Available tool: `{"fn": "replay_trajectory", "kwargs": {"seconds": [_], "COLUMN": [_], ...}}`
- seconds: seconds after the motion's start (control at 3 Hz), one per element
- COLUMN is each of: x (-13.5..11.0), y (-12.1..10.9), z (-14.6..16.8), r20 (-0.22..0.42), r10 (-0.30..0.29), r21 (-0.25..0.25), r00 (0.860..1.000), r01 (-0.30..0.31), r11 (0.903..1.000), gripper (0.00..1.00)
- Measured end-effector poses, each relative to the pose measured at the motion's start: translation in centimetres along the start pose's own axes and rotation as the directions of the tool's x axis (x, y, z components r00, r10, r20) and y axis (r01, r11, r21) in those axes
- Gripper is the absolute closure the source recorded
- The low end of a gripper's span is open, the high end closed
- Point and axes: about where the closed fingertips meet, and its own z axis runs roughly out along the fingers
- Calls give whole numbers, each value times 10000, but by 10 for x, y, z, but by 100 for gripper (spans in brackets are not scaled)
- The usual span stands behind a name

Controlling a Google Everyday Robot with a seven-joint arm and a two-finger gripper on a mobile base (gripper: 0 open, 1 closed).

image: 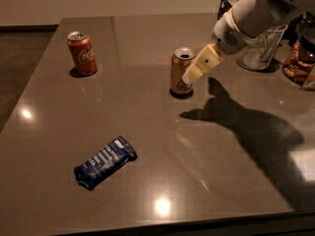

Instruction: Move orange can near rxbar blueberry

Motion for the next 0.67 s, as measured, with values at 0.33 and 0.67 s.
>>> {"fn": "replay_trajectory", "kwargs": {"seconds": [0.33,0.67], "x": [-21,-28], "y": [3,6], "z": [17,28], "r20": [612,708], "r10": [383,598], "r21": [-280,-405], "r00": [9974,9957], "r01": [-366,-571], "r11": [9989,9975], "gripper": [0,18]}}
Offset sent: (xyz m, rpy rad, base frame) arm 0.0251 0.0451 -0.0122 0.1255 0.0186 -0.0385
